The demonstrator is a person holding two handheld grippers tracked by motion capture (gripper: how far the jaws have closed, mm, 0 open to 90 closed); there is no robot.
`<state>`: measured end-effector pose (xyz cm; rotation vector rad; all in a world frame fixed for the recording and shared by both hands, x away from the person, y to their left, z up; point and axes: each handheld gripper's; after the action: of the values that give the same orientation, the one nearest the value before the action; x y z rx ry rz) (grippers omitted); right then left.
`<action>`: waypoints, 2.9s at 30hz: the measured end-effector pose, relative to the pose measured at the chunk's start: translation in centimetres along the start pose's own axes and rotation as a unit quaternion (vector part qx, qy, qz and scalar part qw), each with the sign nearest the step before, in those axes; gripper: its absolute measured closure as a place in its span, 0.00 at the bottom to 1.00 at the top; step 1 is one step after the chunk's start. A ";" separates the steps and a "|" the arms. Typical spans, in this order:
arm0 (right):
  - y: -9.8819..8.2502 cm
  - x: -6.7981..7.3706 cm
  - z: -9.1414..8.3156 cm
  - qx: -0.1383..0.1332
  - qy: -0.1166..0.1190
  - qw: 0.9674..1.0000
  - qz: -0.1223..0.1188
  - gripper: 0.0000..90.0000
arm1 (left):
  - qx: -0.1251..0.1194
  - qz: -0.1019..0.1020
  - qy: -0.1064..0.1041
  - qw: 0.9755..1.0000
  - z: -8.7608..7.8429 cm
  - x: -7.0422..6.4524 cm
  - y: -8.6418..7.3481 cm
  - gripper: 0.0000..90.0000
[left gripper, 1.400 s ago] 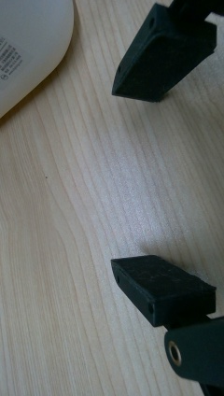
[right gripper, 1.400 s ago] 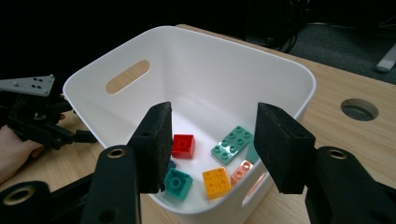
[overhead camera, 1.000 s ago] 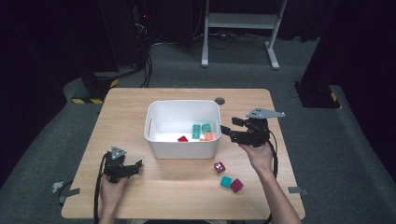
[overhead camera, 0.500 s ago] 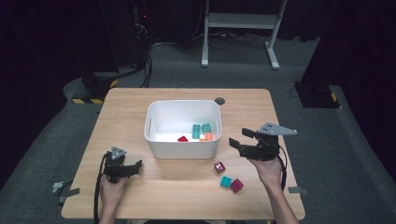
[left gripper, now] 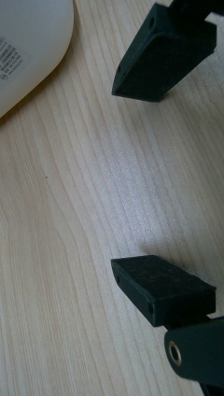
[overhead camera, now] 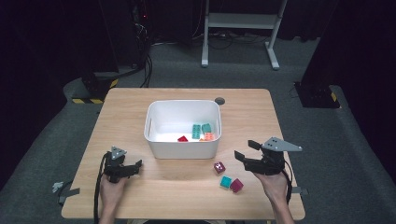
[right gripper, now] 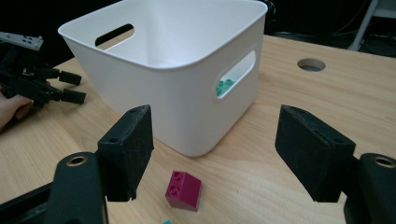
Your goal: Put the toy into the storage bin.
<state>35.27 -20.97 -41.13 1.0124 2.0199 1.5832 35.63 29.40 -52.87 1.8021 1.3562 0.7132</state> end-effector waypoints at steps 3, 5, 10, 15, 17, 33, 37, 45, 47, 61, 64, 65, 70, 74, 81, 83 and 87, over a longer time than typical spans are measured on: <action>-0.8 0.2 -0.5 0.007 -0.003 1.000 0.002 0.31 | 0.000 0.000 0.000 1.000 0.0 0.0 0.0 0.16; -1.4 0.2 -0.7 0.011 0.000 1.000 0.007 0.31 | 0.000 0.000 0.000 1.000 0.0 0.0 0.0 0.16; -2.9 0.4 -1.1 0.020 -0.004 1.000 0.012 0.35 | 0.000 0.000 0.000 1.000 0.0 0.0 0.0 0.16; -4.4 0.9 -1.2 0.027 -0.007 1.000 0.010 0.38 | 0.000 0.000 0.000 1.000 0.0 0.0 0.0 0.16; -4.9 1.1 -1.1 0.032 -0.008 0.999 0.010 0.39 | 0.000 0.000 0.001 1.000 0.0 0.0 0.0 0.16; -10.0 2.3 -0.5 0.083 -0.012 0.996 0.021 0.46 | 0.000 -0.001 0.001 1.000 0.0 0.0 0.0 0.16; -10.8 2.5 -0.4 0.087 -0.014 0.996 0.024 0.48 | 0.001 0.001 0.000 1.000 0.0 0.0 0.0 0.16; -12.0 2.3 -0.6 0.102 -0.007 0.994 0.046 0.50 | -0.001 -0.001 0.000 1.000 0.1 0.0 0.1 0.16; -12.0 2.3 -0.7 0.108 -0.009 0.993 0.035 0.52 | -0.001 -0.002 0.001 1.000 0.1 0.0 0.1 0.16; -12.5 3.1 -0.9 0.133 -0.020 0.991 -0.015 0.69 | -0.001 -0.002 0.001 1.000 0.1 0.0 0.1 0.17; -12.5 3.2 -0.9 0.134 -0.021 0.991 -0.022 0.69 | -0.001 -0.002 0.000 1.000 0.1 -0.1 0.0 0.17; -12.4 3.2 -0.9 0.135 -0.020 0.990 -0.020 0.69 | -0.001 -0.001 0.000 1.000 0.1 -0.1 0.0 0.17; -11.9 3.2 -1.0 0.127 -0.025 0.991 -0.012 0.70 | -0.001 0.000 -0.001 1.000 0.1 -0.1 0.0 0.17; -11.2 3.0 -1.1 0.108 -0.029 0.994 -0.006 0.70 | -0.001 0.000 -0.002 1.000 0.1 -0.1 0.0 0.17; -9.5 2.3 -0.6 0.096 -0.020 0.995 -0.004 0.70 | -0.002 0.001 -0.002 1.000 0.0 -0.2 0.0 0.17; -9.1 2.1 -0.5 0.095 -0.022 0.995 -0.005 0.70 | -0.002 0.002 -0.003 1.000 0.0 -0.2 0.0 0.17; -8.0 1.5 -0.6 0.083 -0.024 0.996 0.002 0.70 | -0.002 0.002 -0.003 1.000 0.0 -0.2 0.0 0.17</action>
<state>31.44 -21.15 -48.30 1.1043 2.1458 1.3981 35.59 29.24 -52.88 1.8030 1.3478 0.7108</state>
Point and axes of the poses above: each handheld gripper's, and its own axes: z roughly forward along the jaws, y roughly out of its top, x roughly to its left, and after that the axes turned 9 degrees about -x, right-handed
